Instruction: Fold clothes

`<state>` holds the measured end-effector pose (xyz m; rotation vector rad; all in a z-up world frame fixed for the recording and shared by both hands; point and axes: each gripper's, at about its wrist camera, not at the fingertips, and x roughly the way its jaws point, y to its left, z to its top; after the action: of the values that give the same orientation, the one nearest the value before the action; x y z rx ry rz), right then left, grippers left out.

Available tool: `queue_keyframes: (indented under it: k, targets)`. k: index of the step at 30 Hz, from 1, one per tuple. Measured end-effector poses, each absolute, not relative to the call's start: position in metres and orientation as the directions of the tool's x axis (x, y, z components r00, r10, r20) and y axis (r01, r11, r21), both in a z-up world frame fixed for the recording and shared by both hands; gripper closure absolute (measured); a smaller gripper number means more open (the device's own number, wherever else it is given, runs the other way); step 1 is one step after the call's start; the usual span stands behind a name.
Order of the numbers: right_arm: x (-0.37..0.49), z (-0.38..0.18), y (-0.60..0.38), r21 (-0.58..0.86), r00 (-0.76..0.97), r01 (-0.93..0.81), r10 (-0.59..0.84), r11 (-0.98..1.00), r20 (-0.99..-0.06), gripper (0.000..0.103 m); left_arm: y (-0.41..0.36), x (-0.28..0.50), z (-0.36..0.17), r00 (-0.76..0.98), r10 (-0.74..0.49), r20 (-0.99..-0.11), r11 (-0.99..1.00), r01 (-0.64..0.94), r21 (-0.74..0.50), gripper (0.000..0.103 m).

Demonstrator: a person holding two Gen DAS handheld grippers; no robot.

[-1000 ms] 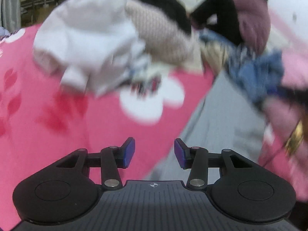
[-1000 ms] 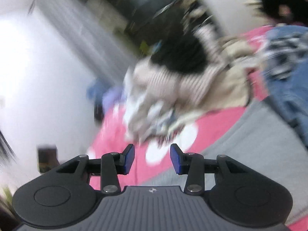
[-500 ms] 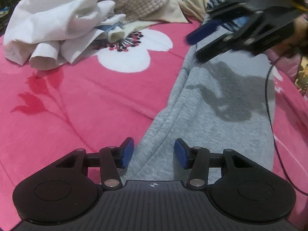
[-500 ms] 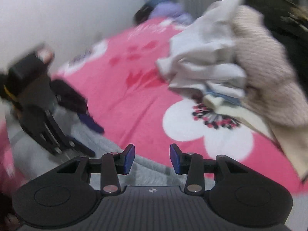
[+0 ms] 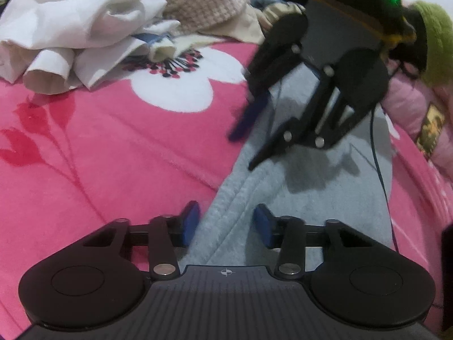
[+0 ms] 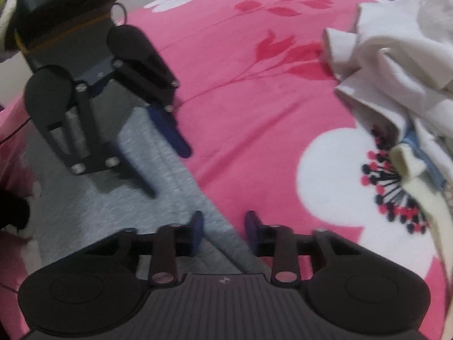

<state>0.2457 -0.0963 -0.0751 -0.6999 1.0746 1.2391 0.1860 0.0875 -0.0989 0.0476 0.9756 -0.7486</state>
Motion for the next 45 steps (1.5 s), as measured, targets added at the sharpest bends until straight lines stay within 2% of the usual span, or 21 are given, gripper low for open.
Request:
queue_keyframes:
  k: [2, 4, 8, 10, 12, 15, 18, 20, 22, 26, 30, 32, 33, 34, 35, 38, 42, 45]
  targets:
    - [0.234, -0.07, -0.096, 0.067, 0.011, -0.981, 0.397, 0.183, -0.918, 0.1, 0.089, 0.179, -0.093, 0.366, -0.554, -0.748, 0.767, 0.574, -0.287, 0.086]
    - [0.228, -0.063, -0.1, 0.027, 0.06, -0.981, 0.433, 0.192, -0.899, 0.101, 0.089, 0.172, -0.086, 0.414, -0.545, -0.729, 0.779, 0.571, -0.259, 0.089]
    - [0.227, -0.071, -0.106, -0.036, 0.182, -0.953, 0.47, 0.301, -0.864, 0.101, 0.085, 0.173, -0.093, 0.432, -0.497, -0.753, 0.799, 0.567, -0.201, 0.087]
    - [0.236, -0.067, -0.117, -0.07, 0.292, -0.9, 0.475, 0.431, -0.83, 0.1, 0.083, 0.172, -0.094, 0.438, -0.485, -0.757, 0.801, 0.57, -0.183, 0.085]
    - [0.253, -0.051, -0.147, -0.006, 0.366, -0.804, 0.488, 0.594, -0.793, 0.098, 0.082, 0.172, -0.091, 0.445, -0.478, -0.757, 0.806, 0.565, -0.177, 0.082]
    - [0.274, -0.028, -0.202, 0.137, 0.437, -0.605, 0.471, 0.784, -0.766, 0.096, 0.085, 0.172, -0.083, 0.473, -0.463, -0.75, 0.82, 0.55, -0.159, 0.07]
    - [0.278, -0.018, -0.246, 0.267, 0.416, -0.427, 0.45, 0.864, -0.79, 0.083, 0.083, 0.175, -0.078, 0.498, -0.458, -0.737, 0.828, 0.54, -0.15, 0.069]
    - [0.27, -0.02, -0.254, 0.293, 0.378, -0.409, 0.453, 0.864, -0.808, 0.083, 0.076, 0.176, -0.077, 0.497, -0.473, -0.727, 0.817, 0.555, -0.152, 0.069]
    - [0.253, -0.024, -0.245, 0.208, 0.366, -0.504, 0.425, 0.838, -0.828, 0.083, 0.062, 0.176, -0.079, 0.482, -0.497, -0.721, 0.789, 0.596, -0.146, 0.069]
    - [0.214, -0.038, -0.207, -0.071, 0.381, -0.759, 0.353, 0.647, -0.855, 0.069, 0.032, 0.174, -0.086, 0.432, -0.533, -0.728, 0.72, 0.684, -0.12, 0.069]
    - [0.183, -0.058, -0.174, -0.293, 0.409, -0.881, 0.287, 0.373, -0.866, 0.068, 0.011, 0.176, -0.098, 0.418, -0.506, -0.754, 0.698, 0.712, -0.073, 0.07]
    - [0.178, -0.072, -0.169, -0.337, 0.414, -0.893, 0.252, 0.298, -0.875, 0.07, 0.005, 0.175, -0.103, 0.434, -0.484, -0.76, 0.702, 0.711, -0.041, 0.07]
    - [0.176, -0.075, -0.168, -0.352, 0.419, -0.895, 0.244, 0.276, -0.875, 0.076, 0.004, 0.174, -0.103, 0.446, -0.478, -0.756, 0.706, 0.707, -0.029, 0.071]
    - [0.175, -0.076, -0.167, -0.36, 0.425, -0.894, 0.245, 0.268, -0.871, 0.084, 0.003, 0.172, -0.104, 0.463, -0.474, -0.749, 0.714, 0.7, -0.018, 0.076]
    - [0.174, -0.076, -0.167, -0.371, 0.435, -0.889, 0.246, 0.267, -0.866, 0.103, 0.003, 0.171, -0.104, 0.477, -0.47, -0.743, 0.723, 0.691, -0.013, 0.084]
    - [0.169, -0.071, -0.171, -0.407, 0.476, -0.869, 0.248, 0.282, -0.844, 0.103, 0.005, 0.171, -0.1, 0.513, -0.463, -0.723, 0.753, 0.658, -0.015, 0.097]
    - [0.177, -0.075, -0.174, -0.433, 0.511, -0.845, 0.233, 0.315, -0.827, 0.103, 0.006, 0.172, -0.098, 0.518, -0.457, -0.723, 0.762, 0.647, -0.018, 0.097]
    - [0.187, -0.079, -0.175, -0.395, 0.489, -0.848, 0.236, 0.353, -0.84, 0.103, 0.002, 0.174, -0.103, 0.483, -0.463, -0.743, 0.744, 0.667, -0.03, 0.095]
